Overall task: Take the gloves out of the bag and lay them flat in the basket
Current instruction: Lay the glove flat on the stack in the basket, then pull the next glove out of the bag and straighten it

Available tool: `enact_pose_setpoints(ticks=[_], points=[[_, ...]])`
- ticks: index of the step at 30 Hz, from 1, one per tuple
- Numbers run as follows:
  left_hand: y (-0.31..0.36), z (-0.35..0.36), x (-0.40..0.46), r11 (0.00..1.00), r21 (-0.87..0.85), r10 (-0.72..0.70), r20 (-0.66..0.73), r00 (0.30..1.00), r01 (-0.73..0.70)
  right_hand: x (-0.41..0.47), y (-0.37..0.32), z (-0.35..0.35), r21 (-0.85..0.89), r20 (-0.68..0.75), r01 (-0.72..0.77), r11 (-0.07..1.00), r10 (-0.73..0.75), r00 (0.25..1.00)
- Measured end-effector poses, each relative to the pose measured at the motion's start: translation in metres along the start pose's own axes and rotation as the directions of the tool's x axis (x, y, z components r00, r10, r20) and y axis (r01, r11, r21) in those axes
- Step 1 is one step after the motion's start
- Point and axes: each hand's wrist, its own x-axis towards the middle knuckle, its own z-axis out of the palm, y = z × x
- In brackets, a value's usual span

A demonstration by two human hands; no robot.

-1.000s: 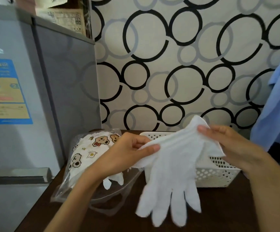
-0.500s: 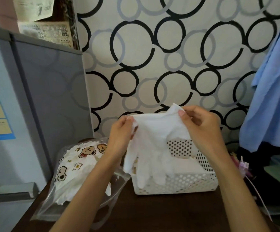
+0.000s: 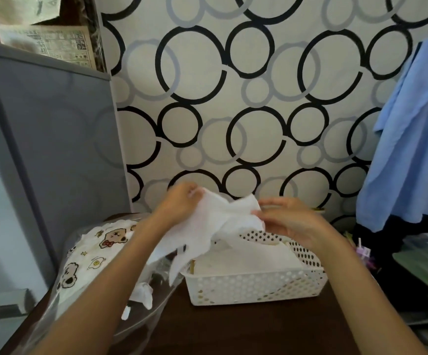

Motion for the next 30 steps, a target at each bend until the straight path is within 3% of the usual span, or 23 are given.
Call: enact_pose_setpoints(ticks=[3, 5, 11, 14, 16, 20, 24, 25, 27, 28, 30], points=[[-0.008, 0.036, 0.02, 0.978, 0.206, -0.023, 0.256, 0.966, -0.031, 0.012, 0.02, -0.014, -0.176, -0.079, -0.165, 0.97, 0.153, 0.985], [-0.007, 0.052, 0.026, 0.946, 0.315, -0.029, 0.323, 0.946, -0.078, 0.019, 0.029, -0.019, -0.298, -0.105, -0.221, 0.929, 0.199, 0.974], [0.008, 0.077, 0.03, 0.723, 0.623, 0.132, 0.302, 0.944, -0.3, 0.036, 0.048, -0.034, -0.594, -0.185, -0.236, 0.769, 0.155, 0.97], [0.014, 0.083, 0.03, 0.648, 0.68, 0.229, 0.255, 0.939, -0.343, 0.039, 0.051, -0.04, -0.703, -0.227, -0.219, 0.677, 0.079, 0.971], [0.015, 0.088, 0.032, 0.672, 0.667, 0.24, 0.215, 0.947, -0.321, 0.04, 0.051, -0.039, -0.756, -0.256, -0.235, 0.611, 0.054, 0.965], [0.013, 0.097, 0.032, 0.836, 0.507, 0.144, 0.166, 0.976, -0.21, 0.041, 0.053, -0.032, -0.891, -0.259, -0.215, 0.4, -0.058, 0.964], [0.004, 0.084, 0.025, 0.925, 0.319, 0.142, 0.212, 0.967, -0.206, 0.038, 0.054, -0.029, -0.937, -0.191, -0.118, 0.329, -0.198, 0.962], [0.001, 0.078, 0.022, 0.939, 0.254, 0.153, 0.296, 0.943, -0.232, 0.038, 0.054, -0.028, -0.939, -0.153, -0.05, 0.342, -0.283, 0.947], [-0.003, 0.069, 0.012, 0.941, 0.204, 0.114, 0.561, 0.82, -0.27, 0.04, 0.056, -0.025, -0.919, -0.039, 0.097, 0.383, -0.333, 0.942], [-0.005, 0.069, 0.006, 0.913, 0.276, 0.044, 0.665, 0.745, -0.301, 0.042, 0.057, -0.023, -0.908, 0.04, 0.138, 0.397, -0.245, 0.969], [-0.011, 0.073, -0.001, 0.805, 0.439, -0.083, 0.749, 0.657, -0.399, 0.047, 0.064, -0.018, -0.929, 0.175, 0.137, 0.345, 0.084, 0.981]])
